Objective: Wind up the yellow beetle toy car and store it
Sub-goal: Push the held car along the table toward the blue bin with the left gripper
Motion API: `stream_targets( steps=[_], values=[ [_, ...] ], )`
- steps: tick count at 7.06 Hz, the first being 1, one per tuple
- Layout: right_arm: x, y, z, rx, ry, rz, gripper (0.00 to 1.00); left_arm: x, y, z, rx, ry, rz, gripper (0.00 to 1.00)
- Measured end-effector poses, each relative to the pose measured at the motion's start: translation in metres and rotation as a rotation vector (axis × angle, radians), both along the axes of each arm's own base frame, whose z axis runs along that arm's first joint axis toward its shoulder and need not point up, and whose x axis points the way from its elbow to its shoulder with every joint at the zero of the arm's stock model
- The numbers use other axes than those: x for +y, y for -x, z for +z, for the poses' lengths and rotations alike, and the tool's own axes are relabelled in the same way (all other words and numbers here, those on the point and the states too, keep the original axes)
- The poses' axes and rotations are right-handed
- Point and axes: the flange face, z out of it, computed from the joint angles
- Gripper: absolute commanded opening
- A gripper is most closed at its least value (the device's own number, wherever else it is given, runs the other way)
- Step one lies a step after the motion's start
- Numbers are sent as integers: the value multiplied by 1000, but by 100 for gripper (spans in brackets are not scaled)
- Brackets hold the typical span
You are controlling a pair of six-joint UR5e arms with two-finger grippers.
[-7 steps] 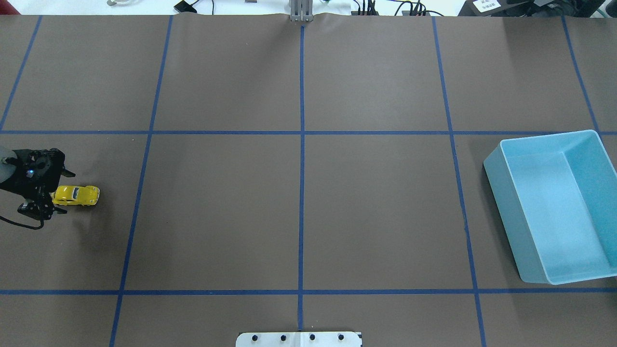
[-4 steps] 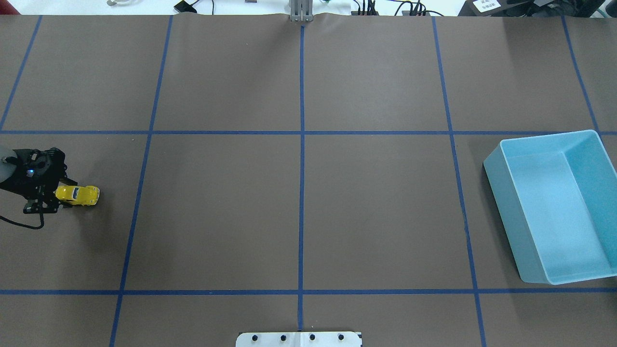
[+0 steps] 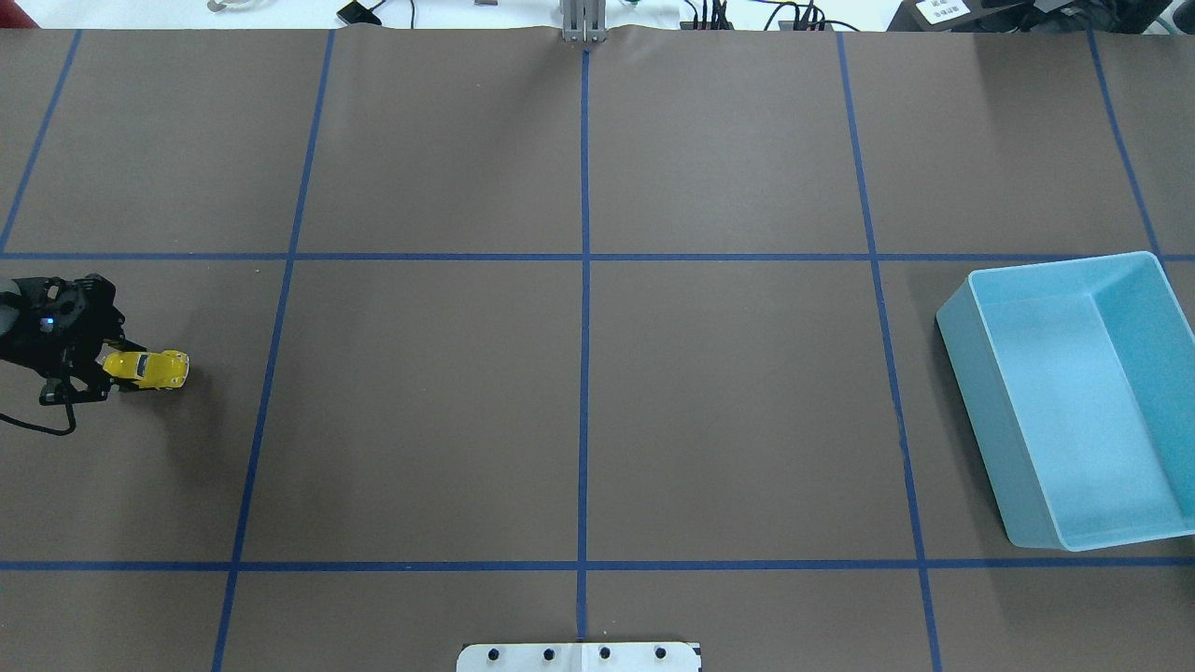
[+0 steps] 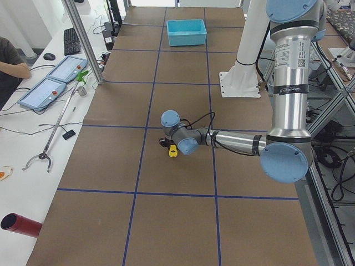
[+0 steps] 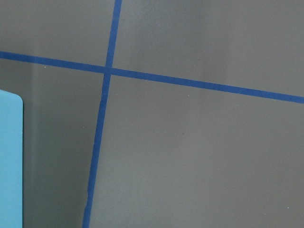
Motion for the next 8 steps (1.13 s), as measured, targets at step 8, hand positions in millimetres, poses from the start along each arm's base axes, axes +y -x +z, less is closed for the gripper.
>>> stream_targets(
  steps=[8],
  values=[
    [0,0,0,0,-1,-1,100,-42,-38,-89,179,-144,52,7]
  ],
)
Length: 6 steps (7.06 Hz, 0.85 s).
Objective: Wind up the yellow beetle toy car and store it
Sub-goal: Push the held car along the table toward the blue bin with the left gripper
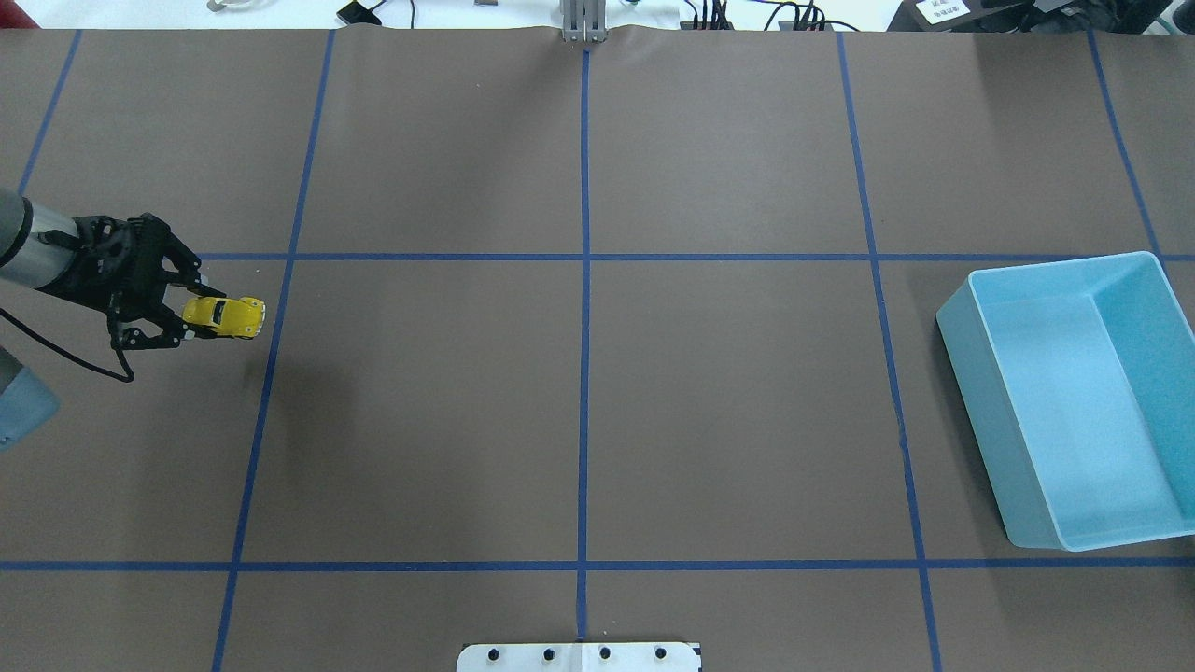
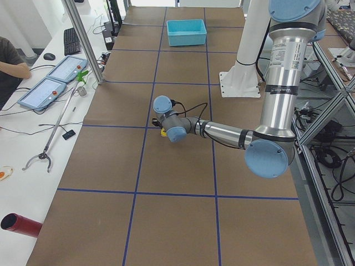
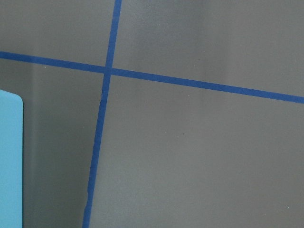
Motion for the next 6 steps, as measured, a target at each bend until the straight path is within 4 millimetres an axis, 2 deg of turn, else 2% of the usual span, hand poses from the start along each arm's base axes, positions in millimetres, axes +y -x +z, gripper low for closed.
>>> stream_targets(
  steps=[2,4,6],
  values=[
    [0,0,0,0,0,0,100,-4,-34,-27,40,12,11,3],
    [0,0,0,0,0,0,100,-2,-74,-43,92,4,34,3],
    [0,0,0,0,0,0,100,0,-93,-45,98,-1,45,3]
  ],
)
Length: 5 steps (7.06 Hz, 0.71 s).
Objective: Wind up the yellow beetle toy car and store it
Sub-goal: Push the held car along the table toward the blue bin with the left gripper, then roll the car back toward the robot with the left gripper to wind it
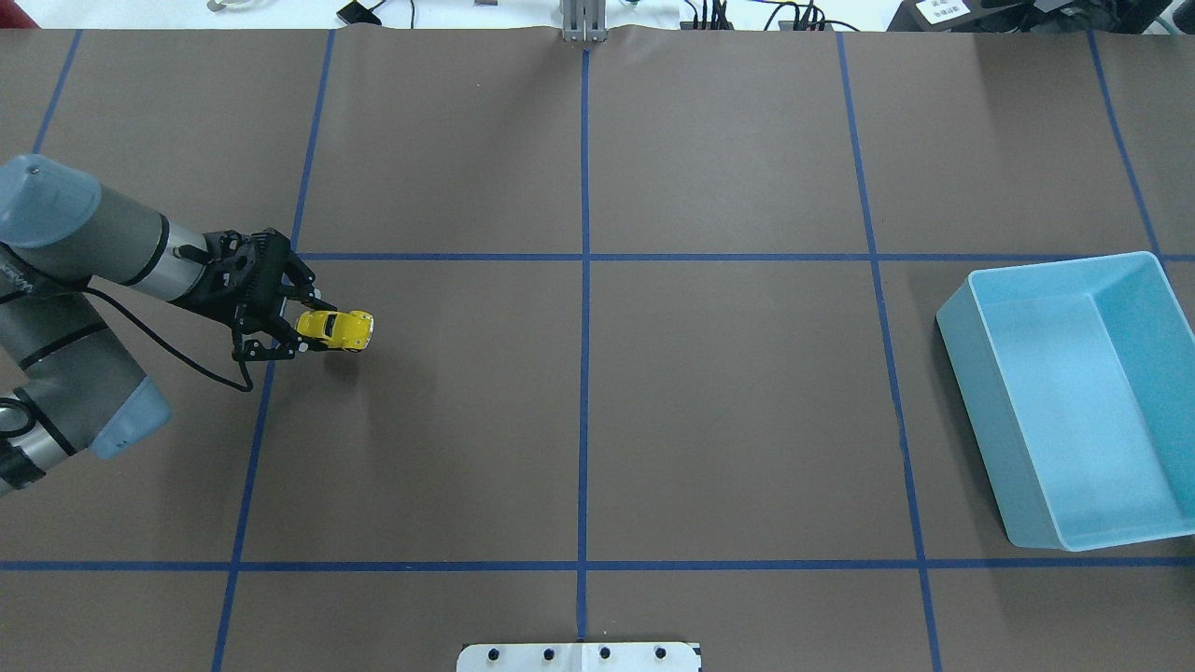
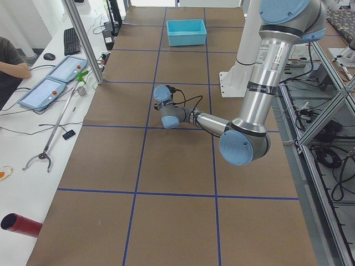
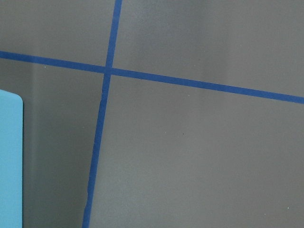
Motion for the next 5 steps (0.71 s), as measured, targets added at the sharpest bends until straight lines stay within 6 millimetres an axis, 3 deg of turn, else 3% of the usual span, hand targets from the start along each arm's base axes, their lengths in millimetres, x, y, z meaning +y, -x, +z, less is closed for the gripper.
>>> stream_targets(
  steps=[2,5],
  values=[
    [0,0,0,0,0,0,100,0,-10,10,-18,19,10,3],
    [0,0,0,0,0,0,100,1,-9,21,-31,37,17,3]
  ],
)
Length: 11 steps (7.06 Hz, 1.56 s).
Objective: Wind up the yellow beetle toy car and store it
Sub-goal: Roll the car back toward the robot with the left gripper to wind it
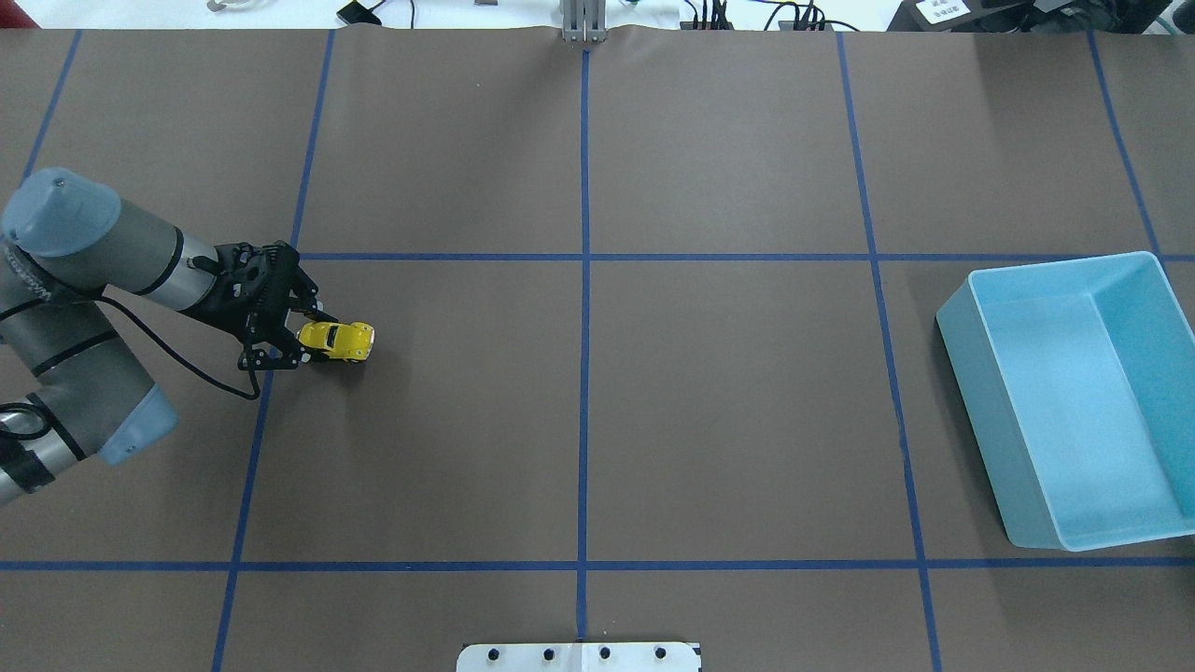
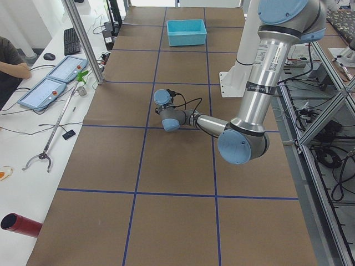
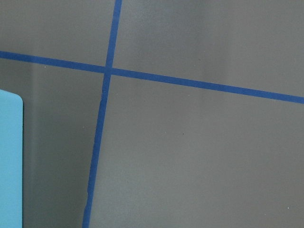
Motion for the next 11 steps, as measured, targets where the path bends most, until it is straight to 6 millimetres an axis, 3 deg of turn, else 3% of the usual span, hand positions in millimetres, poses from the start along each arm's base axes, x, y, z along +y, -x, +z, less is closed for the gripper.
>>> stream_targets(
  steps=[5,8,11],
  values=[
    [0,0,0,0,0,1,100,7,8,21,-22,20,5,3],
    [1,0,0,0,0,1,100,4,30,35,-23,42,9,3],
    [1,0,0,0,0,0,100,4,36,42,-27,37,18,1]
  ],
)
